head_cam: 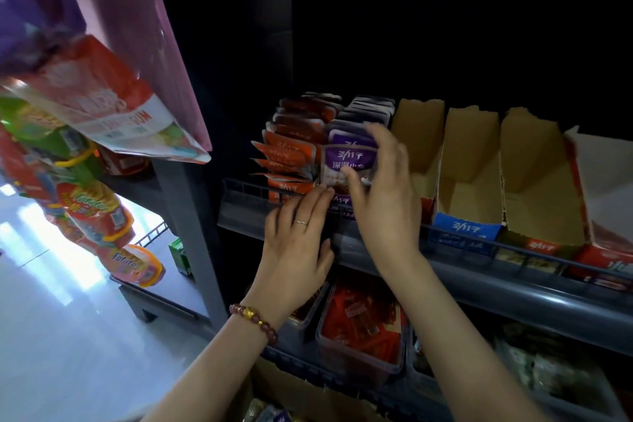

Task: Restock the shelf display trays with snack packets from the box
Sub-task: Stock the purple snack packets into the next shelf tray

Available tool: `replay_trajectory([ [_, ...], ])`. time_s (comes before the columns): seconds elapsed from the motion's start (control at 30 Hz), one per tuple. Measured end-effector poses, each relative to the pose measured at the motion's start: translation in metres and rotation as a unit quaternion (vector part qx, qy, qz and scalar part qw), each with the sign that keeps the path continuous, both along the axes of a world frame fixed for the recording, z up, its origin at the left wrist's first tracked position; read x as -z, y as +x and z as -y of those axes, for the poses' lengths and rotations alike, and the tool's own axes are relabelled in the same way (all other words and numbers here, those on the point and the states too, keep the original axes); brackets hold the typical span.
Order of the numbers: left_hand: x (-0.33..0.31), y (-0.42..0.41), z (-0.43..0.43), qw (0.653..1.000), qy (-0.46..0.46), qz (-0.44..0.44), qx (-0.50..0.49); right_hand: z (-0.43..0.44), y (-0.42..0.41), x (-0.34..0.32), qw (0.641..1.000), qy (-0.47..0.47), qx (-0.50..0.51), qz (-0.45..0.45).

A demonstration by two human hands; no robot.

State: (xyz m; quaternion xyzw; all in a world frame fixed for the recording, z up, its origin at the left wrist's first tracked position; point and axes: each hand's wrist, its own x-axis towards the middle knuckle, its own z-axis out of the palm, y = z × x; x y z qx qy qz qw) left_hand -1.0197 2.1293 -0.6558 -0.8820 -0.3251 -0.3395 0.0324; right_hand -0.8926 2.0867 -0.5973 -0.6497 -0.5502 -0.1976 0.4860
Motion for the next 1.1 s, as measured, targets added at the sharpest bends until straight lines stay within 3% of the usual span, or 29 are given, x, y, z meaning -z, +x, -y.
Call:
replay_trajectory([
  [0.17,-0.001,-0.001,0.001,1.000,-0.014,0.003,0.009,-0.003,0.000,0.000,0.996,-0.027,0.035,0.075],
  [0.63,-0.005,-0.002,0.000,0.999,-0.014,0.027,0.031,-0.009,-0.004,-0.007,0.995,-0.035,0.088,0.005],
  [0.97,-0.005,-0.002,-0.001,0.999,-0.016,0.038,0.035,-0.012,-0.004,-0.009,0.996,-0.017,0.045,0.074],
  [1.1,-0.004,-0.001,-0.001,0.998,-0.019,0.039,0.039,-0.014,-0.002,-0.015,0.997,0.003,0.053,0.057],
])
